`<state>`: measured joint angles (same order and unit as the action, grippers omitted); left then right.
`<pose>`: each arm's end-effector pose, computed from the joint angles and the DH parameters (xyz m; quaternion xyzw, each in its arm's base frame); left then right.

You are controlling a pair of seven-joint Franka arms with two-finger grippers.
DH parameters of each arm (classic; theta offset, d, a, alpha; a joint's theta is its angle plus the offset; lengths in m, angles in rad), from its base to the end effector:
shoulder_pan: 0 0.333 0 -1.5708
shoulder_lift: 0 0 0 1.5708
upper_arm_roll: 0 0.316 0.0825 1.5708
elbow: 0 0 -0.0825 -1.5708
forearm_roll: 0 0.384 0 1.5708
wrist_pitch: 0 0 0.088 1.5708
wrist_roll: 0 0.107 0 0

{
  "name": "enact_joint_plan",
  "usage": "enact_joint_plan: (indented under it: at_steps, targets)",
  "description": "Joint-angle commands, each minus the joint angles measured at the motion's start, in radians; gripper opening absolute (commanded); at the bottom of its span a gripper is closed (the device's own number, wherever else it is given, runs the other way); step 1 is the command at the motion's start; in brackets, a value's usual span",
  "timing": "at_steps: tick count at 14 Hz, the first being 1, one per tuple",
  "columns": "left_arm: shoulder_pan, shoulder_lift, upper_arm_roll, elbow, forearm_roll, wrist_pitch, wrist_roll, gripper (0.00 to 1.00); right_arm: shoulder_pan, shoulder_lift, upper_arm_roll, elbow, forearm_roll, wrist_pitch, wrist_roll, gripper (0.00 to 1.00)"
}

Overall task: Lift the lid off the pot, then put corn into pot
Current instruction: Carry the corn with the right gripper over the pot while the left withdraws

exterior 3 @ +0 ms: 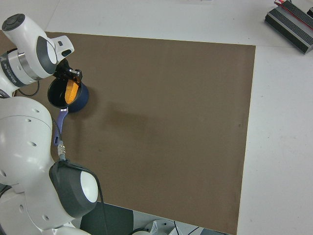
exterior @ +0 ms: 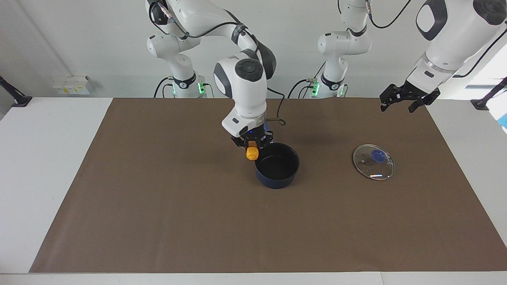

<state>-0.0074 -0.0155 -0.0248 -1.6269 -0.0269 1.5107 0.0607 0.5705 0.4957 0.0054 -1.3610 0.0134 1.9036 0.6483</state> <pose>0.5410 -0.0205 0.6018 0.9976 -0.0465 -0.0501 0.0140 0.5932 0.3855 0.4398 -0.9990 0.0386 -0.0148 0.0197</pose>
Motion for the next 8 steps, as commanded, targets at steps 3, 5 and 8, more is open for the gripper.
enact_joint_plan:
  at_steps: [3,5,8]
  targets:
    - [0.007,-0.015,0.022,-0.005,0.005,-0.006,-0.004,1.0,0.042,0.159,0.004,0.192,0.005,-0.003,0.079,0.0]
    - [0.012,-0.015,0.02,-0.005,0.009,-0.004,-0.004,1.0,0.034,0.164,0.005,0.183,0.008,0.021,0.077,0.0]
    - [0.009,-0.015,0.019,-0.005,0.009,-0.004,-0.004,1.0,0.034,0.175,0.007,0.152,0.013,0.057,0.073,0.0]
